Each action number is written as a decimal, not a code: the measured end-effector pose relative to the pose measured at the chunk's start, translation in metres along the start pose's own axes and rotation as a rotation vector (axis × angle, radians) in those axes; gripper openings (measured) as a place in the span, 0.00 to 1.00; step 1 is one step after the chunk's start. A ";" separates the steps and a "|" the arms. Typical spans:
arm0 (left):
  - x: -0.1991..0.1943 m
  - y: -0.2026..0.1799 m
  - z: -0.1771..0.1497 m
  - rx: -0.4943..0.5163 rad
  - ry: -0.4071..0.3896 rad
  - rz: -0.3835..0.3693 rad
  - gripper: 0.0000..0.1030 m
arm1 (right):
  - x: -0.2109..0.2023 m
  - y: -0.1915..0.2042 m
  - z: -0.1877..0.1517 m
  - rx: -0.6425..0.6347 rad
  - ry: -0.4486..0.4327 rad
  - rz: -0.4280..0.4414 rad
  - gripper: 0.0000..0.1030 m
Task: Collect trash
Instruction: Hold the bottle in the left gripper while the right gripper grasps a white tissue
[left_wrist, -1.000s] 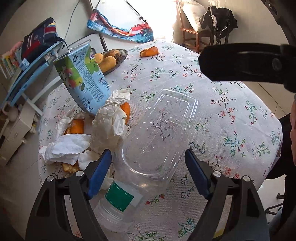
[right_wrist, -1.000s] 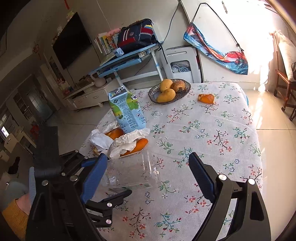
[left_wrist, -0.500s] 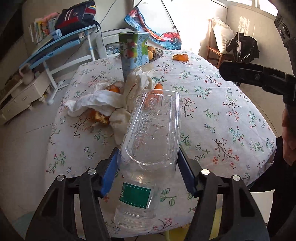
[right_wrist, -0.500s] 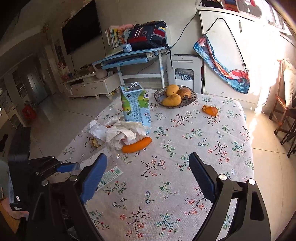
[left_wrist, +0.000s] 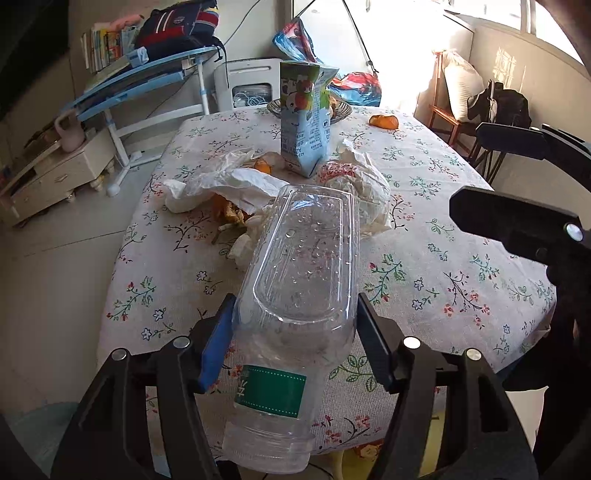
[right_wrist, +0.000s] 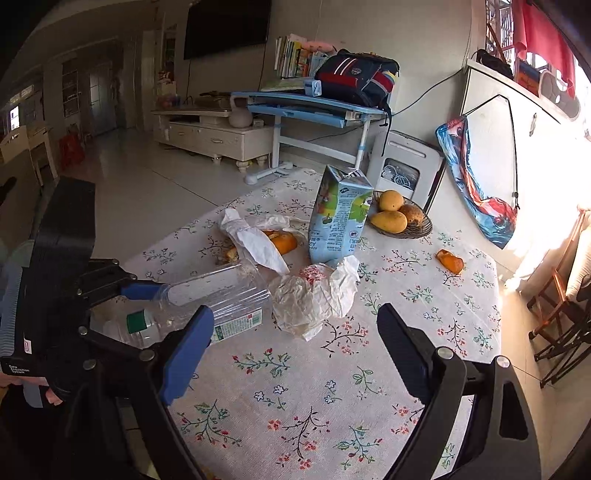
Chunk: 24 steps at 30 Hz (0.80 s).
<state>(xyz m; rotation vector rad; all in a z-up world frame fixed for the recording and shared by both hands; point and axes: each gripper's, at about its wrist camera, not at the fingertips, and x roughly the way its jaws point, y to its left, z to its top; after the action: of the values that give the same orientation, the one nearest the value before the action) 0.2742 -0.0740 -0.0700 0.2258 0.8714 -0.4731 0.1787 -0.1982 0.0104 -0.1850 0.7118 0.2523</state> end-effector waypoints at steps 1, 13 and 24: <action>0.000 -0.001 0.001 0.002 0.000 -0.001 0.60 | 0.000 0.001 0.000 -0.001 0.000 0.003 0.84; -0.003 0.000 0.000 -0.015 -0.017 -0.004 0.61 | 0.002 0.007 0.002 -0.026 0.001 0.006 0.84; -0.003 0.000 0.001 -0.013 -0.021 -0.004 0.61 | 0.004 0.011 0.001 -0.032 0.016 0.017 0.84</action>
<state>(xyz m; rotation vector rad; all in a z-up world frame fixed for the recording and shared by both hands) 0.2734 -0.0733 -0.0665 0.2065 0.8546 -0.4728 0.1786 -0.1874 0.0076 -0.2121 0.7260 0.2790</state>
